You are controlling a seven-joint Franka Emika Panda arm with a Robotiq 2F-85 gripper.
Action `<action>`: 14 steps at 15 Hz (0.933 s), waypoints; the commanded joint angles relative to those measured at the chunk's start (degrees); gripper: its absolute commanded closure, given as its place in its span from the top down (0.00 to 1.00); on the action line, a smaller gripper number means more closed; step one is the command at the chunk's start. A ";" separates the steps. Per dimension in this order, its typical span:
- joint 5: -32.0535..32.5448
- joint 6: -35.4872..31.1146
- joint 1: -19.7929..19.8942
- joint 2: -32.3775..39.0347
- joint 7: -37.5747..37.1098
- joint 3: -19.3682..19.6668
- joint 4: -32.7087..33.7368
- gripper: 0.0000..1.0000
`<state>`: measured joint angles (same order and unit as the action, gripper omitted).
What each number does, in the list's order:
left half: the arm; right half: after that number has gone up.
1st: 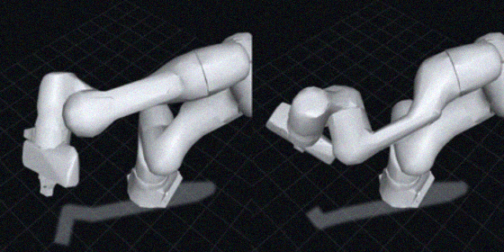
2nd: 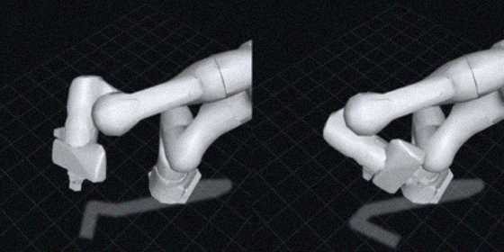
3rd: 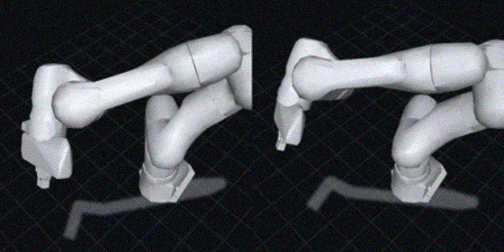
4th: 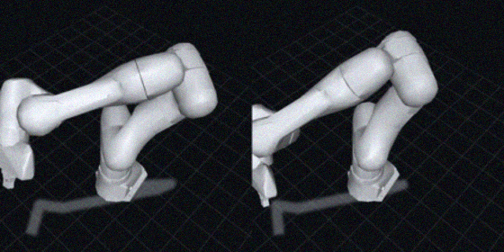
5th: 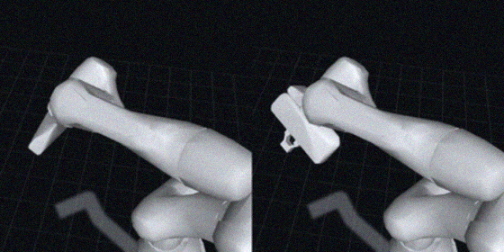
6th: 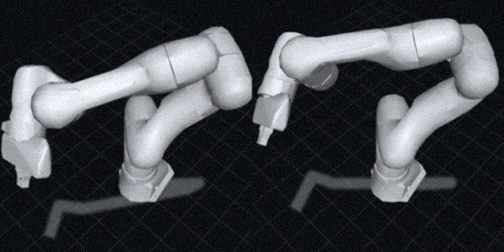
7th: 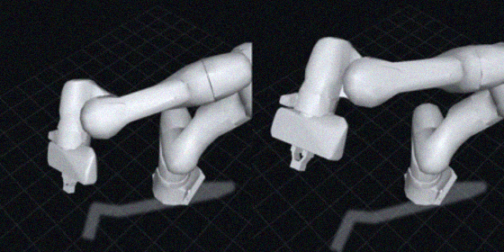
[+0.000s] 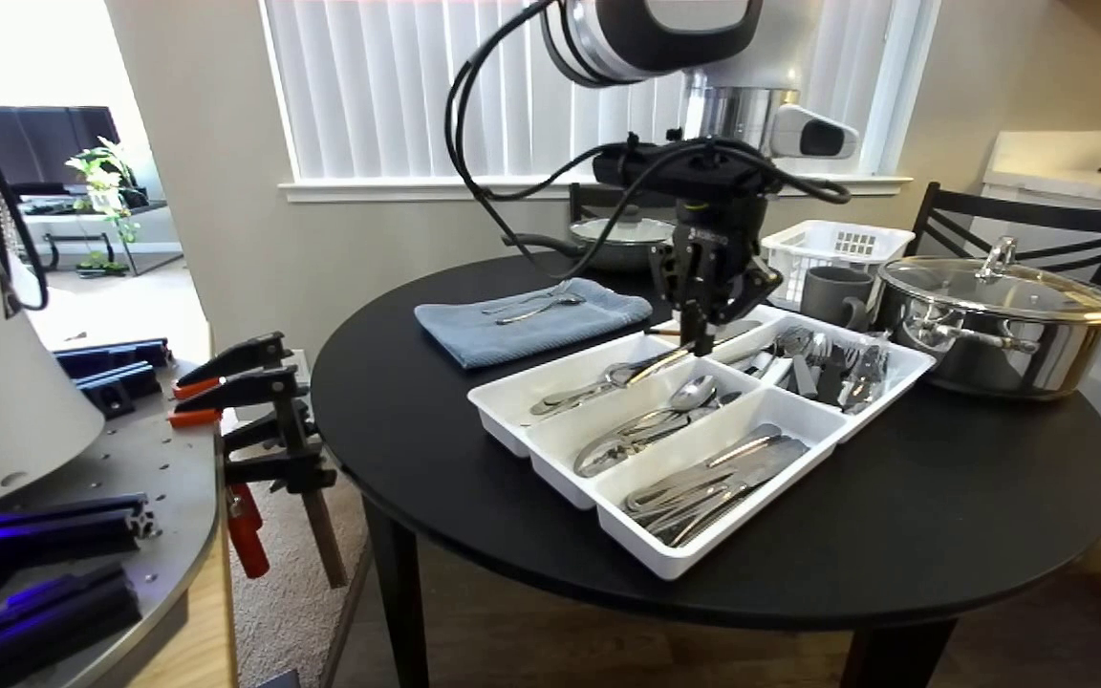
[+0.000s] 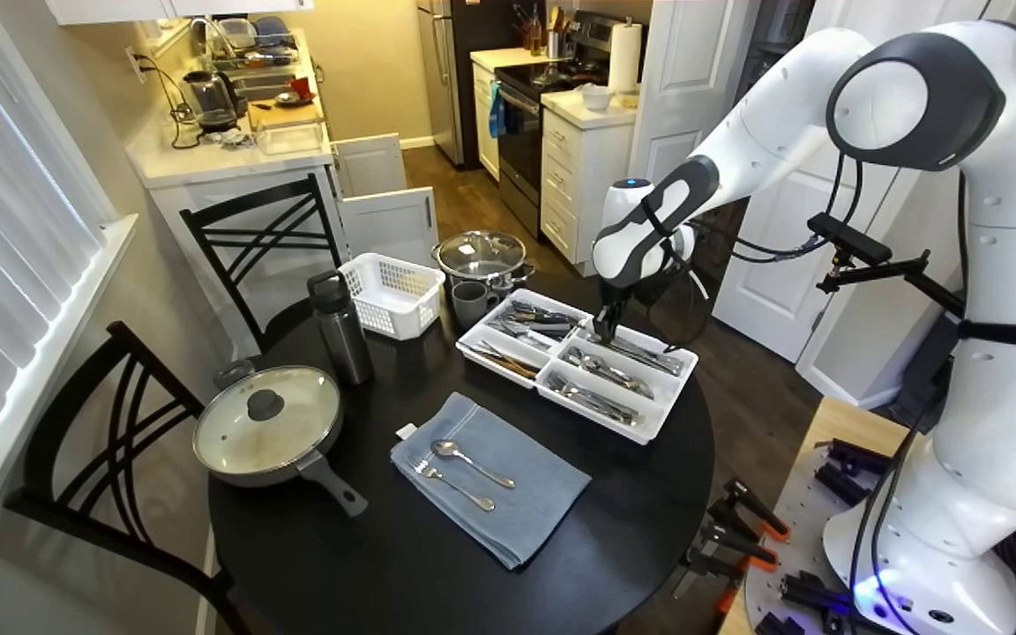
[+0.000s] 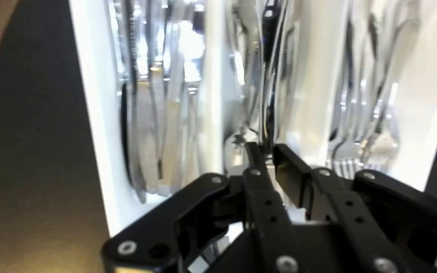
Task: Place one fork, spoon and knife from the cutlery holder on the blue towel.
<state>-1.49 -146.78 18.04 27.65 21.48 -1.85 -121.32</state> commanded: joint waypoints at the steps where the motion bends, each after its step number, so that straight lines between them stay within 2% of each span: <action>1: -10.81 6.14 -0.04 -2.52 -0.07 -4.72 -0.06 0.04; 6: -20.29 5.92 -4.17 -2.06 0.72 -9.79 0.97 0.04; 10: -23.88 4.78 -8.85 1.03 0.32 -13.03 2.98 0.04; 14: -25.35 3.36 -12.56 5.22 -0.78 -14.23 5.49 0.04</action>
<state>-24.94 -142.09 6.79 29.66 21.25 -15.43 -117.92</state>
